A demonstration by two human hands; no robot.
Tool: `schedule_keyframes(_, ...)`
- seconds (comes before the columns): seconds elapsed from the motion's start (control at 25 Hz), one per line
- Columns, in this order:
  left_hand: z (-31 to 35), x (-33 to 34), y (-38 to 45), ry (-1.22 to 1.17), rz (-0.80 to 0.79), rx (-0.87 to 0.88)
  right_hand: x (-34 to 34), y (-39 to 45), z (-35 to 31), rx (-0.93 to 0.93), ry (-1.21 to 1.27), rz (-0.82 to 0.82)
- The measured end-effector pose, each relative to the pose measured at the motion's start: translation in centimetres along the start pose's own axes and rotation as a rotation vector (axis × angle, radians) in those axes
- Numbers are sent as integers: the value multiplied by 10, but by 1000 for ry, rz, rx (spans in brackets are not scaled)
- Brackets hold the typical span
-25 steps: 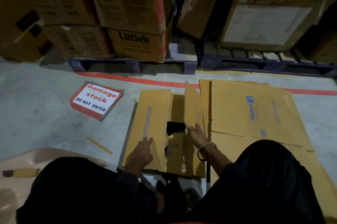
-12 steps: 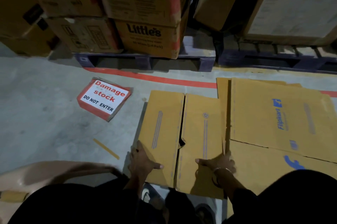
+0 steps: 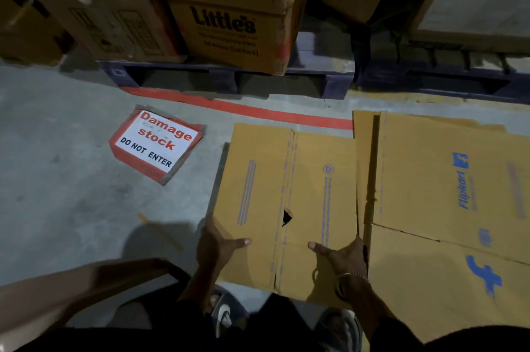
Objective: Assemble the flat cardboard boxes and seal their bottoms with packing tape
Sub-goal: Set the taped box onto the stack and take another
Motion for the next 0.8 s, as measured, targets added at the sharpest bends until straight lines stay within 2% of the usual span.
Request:
schedule_keyframes(0.2,64,-52,5,34,26,117,-20,-35,-61,-24,70,-20)
schedule_keyframes(0.4,182,-159,-57,-26,23,173,-85,-145,-177,-87,109,20)
schedule_keyframes(0.52,244,-245,-109,-69,64,163,-106,-219,-255,-91,105,-35)
schedule_keyframes(0.68,273,-357,-123,-114,86,113,-67,-282,-331,-95,-58,-130)
schedule_keyframes(0.8,249,-438,-101,-118,108,68,10,-306,-363,-119,-147,-230)
Point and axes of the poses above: each hand's wrist, its own y-axis towards the middle knuckle, its own x-axis out of the palm, z = x × y, the point moved 4 cm from there along y, towards the middle knuckle, and after that the axes turned 8 degrees about -y, right-handed, at the moved point
